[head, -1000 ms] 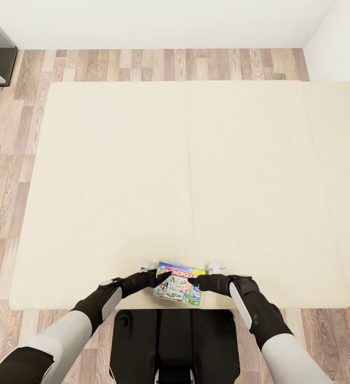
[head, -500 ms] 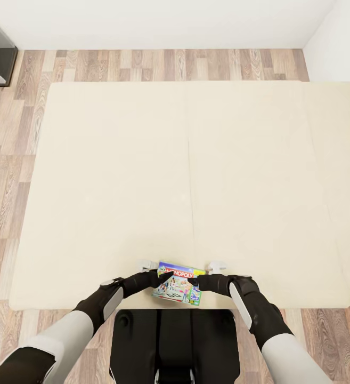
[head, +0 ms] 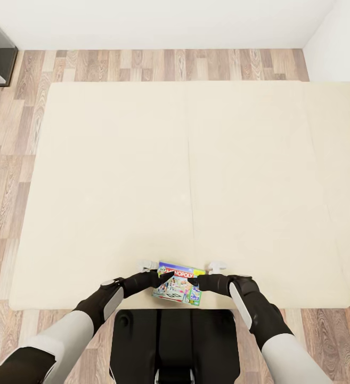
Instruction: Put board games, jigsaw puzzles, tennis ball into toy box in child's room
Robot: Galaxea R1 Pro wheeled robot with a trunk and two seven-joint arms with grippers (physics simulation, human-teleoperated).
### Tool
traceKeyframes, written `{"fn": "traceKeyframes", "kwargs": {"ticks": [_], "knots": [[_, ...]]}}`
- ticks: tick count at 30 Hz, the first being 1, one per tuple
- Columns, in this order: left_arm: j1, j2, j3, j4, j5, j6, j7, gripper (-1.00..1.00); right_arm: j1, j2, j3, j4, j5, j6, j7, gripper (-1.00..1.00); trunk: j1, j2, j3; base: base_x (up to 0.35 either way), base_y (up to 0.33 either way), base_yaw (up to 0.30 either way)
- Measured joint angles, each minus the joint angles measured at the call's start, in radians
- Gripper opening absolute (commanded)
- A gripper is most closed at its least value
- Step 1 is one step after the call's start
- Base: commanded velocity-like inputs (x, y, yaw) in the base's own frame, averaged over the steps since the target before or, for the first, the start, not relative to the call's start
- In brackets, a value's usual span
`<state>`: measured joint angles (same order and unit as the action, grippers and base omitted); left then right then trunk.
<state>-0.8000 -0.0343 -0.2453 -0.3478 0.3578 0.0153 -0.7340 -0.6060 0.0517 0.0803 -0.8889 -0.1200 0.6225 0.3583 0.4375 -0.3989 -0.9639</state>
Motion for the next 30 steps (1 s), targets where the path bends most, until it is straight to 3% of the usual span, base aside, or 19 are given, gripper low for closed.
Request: {"fn": "traceKeyframes", "kwargs": {"ticks": [22,23,30], "knots": [[0.0,-0.001,0.001,0.0,0.001,0.0,-0.026,1.0,0.0,0.0,-0.001,0.0,-0.002,0.001,0.0,1.0,0.0,0.0,0.0,0.0,0.0,0.0],[0.0,-0.001,0.001,0.0,0.001,0.0,-0.027,-1.0,0.0,0.0,-0.001,0.0,-0.003,0.001,0.0,1.0,0.0,0.0,0.0,0.0,0.0,0.0],[0.0,-0.001,0.002,0.0,0.002,0.001,-0.029,-1.0,0.0,0.0,-0.001,0.0,-0.003,0.002,0.0,1.0,0.0,0.0,0.0,0.0,0.0,0.0]]}}
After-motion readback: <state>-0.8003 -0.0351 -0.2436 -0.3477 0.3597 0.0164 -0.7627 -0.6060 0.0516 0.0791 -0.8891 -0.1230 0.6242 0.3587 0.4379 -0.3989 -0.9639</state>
